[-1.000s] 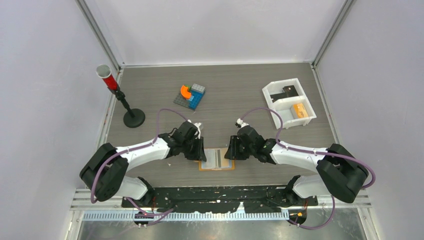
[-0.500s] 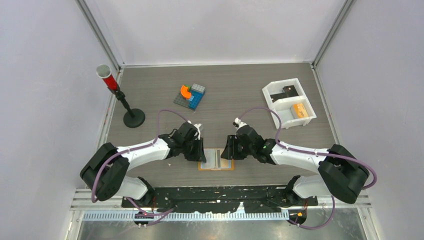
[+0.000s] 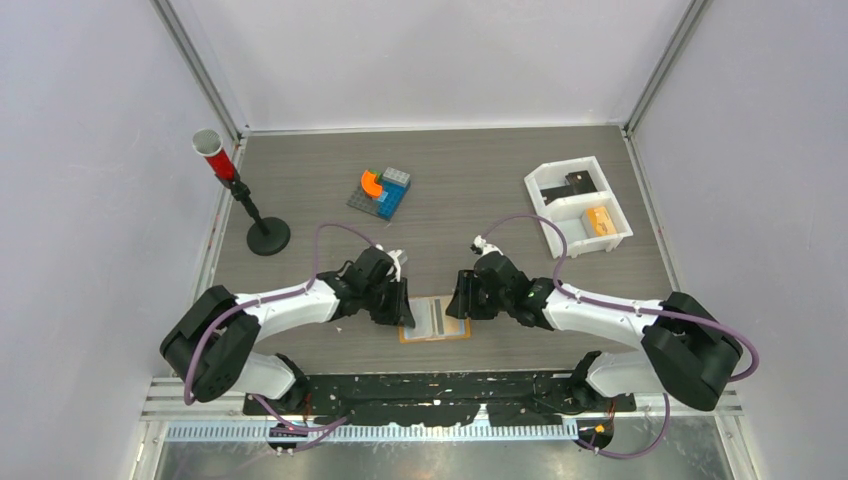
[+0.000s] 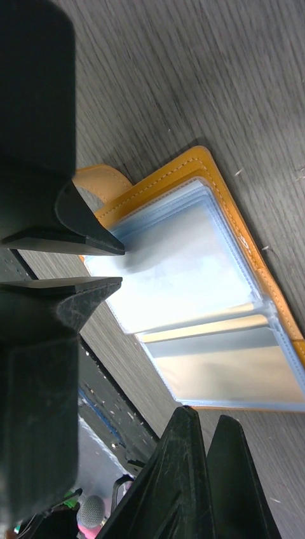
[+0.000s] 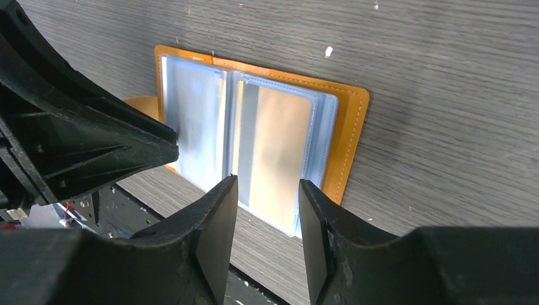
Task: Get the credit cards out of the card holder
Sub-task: Remove the credit card from the card holder.
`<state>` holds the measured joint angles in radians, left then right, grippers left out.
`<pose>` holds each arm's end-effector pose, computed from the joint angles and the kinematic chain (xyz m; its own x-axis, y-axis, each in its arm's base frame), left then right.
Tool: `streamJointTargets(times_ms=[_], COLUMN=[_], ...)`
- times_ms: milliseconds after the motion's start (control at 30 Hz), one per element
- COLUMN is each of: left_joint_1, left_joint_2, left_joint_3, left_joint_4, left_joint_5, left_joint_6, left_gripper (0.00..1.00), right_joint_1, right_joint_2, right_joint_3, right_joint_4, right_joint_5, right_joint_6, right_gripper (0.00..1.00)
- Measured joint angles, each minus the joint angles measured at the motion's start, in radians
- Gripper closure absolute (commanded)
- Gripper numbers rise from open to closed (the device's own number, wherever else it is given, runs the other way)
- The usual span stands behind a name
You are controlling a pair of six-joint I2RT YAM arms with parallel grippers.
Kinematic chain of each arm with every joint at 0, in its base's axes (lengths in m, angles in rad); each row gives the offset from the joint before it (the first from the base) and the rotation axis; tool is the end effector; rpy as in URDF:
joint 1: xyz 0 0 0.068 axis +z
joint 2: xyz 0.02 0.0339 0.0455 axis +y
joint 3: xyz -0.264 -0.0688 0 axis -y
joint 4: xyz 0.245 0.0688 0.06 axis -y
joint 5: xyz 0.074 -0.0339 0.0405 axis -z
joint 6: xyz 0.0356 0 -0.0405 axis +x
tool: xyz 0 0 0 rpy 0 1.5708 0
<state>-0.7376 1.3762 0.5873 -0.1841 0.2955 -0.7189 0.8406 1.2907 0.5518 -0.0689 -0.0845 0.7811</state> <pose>0.1743 -0.1724 0.1516 -0.9639 0.0247 -0.2650 0.1726 0.8159 -0.5518 0.1606 0.1839 0.1674 -0.8924 0.0549 -0.4478 -0.2154 0.8203 0.5299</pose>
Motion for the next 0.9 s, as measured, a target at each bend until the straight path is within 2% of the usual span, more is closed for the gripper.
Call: streamJointTargets(times_ms=[533, 900], left_joint_1=[0.0, 0.0], left_joint_2=[0.0, 0.007], left_joint_3=[-0.018, -0.018], left_joint_4=[0.039, 0.048], left_joint_5=[0.035, 0.039], left_joint_6=[-0.033, -0.033], left_gripper=[0.79, 0.79], right_joint_1=[0.0, 0.001], right_joint_2=[0.037, 0.045], right_joint_3=[0.0, 0.0], right_joint_4=[-0.014, 0.003], right_joint_5=[0.015, 0.011], right_joint_6=[0.0, -0.005], right_gripper=[0.55, 0.6])
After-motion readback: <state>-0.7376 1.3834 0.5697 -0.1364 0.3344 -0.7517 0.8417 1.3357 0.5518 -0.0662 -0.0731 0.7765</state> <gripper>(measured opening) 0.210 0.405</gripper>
